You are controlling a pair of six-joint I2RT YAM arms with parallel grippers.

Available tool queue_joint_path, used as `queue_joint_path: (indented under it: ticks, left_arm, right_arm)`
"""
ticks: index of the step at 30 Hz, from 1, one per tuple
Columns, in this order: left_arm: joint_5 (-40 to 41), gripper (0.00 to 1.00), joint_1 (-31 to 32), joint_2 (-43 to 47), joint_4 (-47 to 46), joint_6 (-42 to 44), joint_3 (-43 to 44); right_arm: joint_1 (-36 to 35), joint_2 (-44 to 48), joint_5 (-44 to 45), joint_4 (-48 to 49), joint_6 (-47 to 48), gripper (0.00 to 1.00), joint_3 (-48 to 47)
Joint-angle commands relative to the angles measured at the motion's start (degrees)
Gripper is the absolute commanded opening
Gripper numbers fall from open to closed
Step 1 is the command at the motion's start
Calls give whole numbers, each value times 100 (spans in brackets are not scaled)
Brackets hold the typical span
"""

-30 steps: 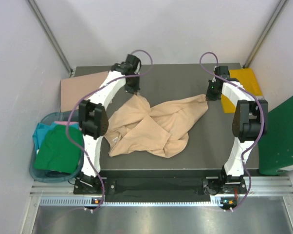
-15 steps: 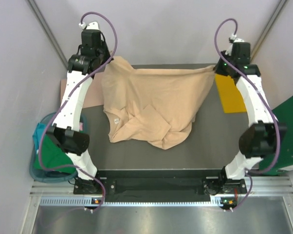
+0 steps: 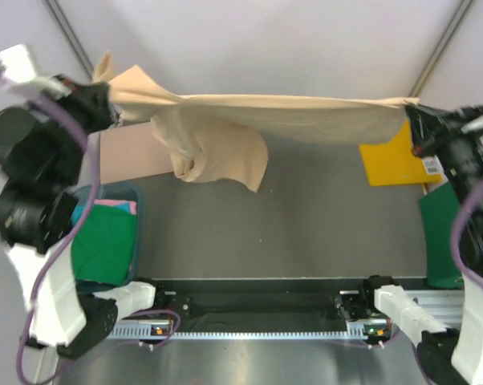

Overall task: Fold and stack the t-shirts
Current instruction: Flatten out the tshirt

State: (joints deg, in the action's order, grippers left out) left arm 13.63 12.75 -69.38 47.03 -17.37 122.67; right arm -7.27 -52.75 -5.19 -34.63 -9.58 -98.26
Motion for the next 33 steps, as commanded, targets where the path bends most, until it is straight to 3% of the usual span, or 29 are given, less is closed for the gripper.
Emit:
queue_joint_path:
  ticks: [1,9,14,19,26,29,32,33]
  left_arm:
    - [-113,0,-27,609,465,216,335]
    - [-624,0,-124,1024,659,40,564]
    - [-695,0,-124,51,773,128,776]
    - [-844,0,-124,-1039,370,137,39]
    - [-862,0,-142,-2771,-237,382,-718]
    - [-827,0,-177,-3834,-255,444,-368]
    - [-661,0,-212,-5117,130,436,754]
    - [-634,0,-221,-5433,288,401,1533]
  right_arm:
    - [-55,704,1,-350,185,0,-44]
    - [-55,1417,386,-1045,229,0,-300]
    - [-55,1321,1028,-879,150,0,367]
    - [-55,785,1249,-177,-17,0,1694]
    - [-12,-1180,1143,1729,229,0,3145]
    - [120,-2438,1152,2451,246,0,3094]
    - [226,-3809,1213,2637,203,0,2463]
    - [287,-4126,1240,2628,124,0,2034]
